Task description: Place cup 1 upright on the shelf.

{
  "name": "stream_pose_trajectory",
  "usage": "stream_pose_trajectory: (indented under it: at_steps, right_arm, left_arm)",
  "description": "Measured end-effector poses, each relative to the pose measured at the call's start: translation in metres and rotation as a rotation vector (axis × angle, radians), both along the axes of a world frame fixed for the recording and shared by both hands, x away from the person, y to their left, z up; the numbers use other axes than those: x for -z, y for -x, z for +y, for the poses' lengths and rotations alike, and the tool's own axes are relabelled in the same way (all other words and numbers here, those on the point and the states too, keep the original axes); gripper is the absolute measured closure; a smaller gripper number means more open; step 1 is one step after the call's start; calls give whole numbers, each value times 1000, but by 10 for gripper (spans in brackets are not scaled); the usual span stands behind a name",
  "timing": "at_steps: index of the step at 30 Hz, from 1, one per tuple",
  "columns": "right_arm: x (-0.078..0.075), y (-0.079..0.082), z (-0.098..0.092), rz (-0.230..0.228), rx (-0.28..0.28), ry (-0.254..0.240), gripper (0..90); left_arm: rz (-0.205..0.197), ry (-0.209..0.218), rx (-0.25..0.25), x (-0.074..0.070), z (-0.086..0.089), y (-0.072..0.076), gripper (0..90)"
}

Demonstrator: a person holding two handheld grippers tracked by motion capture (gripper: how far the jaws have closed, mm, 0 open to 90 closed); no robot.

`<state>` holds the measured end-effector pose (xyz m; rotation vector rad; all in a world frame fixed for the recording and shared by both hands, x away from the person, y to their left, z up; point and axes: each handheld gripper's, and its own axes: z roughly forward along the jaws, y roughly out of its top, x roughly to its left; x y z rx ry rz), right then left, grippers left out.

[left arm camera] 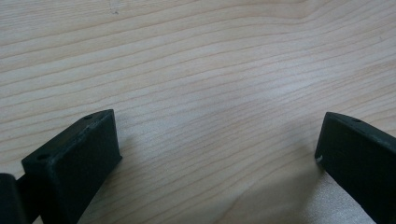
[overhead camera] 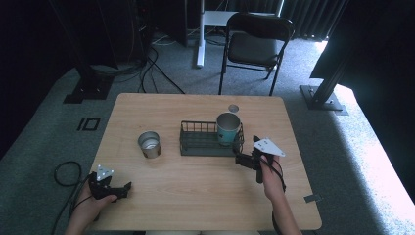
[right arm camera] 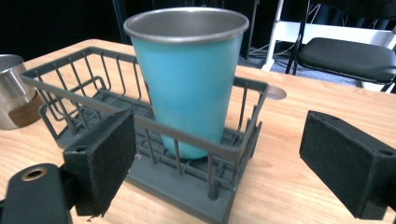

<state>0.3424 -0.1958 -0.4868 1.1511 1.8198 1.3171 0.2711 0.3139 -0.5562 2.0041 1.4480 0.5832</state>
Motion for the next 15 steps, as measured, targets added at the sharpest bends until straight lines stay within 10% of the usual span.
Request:
stream_pose_trajectory:
  at_steps: [15]
  right_arm:
    - [19, 15, -22, 51, -87, 38, 108]
  left_arm:
    - [0, 0, 0, 0, 0, 0, 3]
